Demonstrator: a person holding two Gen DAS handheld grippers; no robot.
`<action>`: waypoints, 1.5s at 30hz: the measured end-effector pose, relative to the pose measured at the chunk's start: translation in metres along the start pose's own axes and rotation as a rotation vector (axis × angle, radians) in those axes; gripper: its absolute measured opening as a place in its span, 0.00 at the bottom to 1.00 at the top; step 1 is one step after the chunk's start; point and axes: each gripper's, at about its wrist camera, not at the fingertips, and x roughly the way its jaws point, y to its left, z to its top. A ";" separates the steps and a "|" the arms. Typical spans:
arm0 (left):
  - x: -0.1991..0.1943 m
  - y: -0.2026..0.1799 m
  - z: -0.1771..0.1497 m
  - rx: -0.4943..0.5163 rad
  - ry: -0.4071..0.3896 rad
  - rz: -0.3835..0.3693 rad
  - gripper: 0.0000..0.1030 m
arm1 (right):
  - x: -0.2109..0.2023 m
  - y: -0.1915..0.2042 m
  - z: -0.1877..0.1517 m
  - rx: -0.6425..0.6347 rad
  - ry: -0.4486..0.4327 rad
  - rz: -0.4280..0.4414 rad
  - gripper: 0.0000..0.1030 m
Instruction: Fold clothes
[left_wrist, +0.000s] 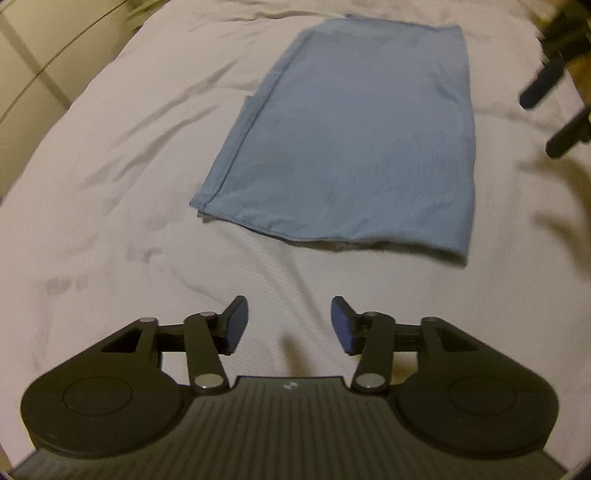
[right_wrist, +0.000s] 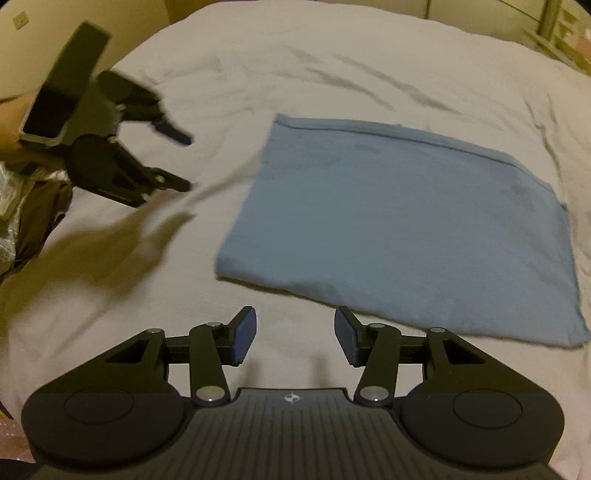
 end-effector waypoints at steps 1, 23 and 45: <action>0.005 0.000 -0.002 0.069 -0.010 0.019 0.55 | 0.005 0.007 0.003 -0.020 0.000 -0.007 0.49; 0.142 0.018 -0.035 1.227 -0.375 0.279 0.45 | 0.085 0.092 -0.016 -0.484 0.071 -0.382 0.56; 0.103 0.036 0.034 1.092 -0.313 0.262 0.03 | 0.045 0.067 -0.013 -0.403 -0.155 -0.310 0.00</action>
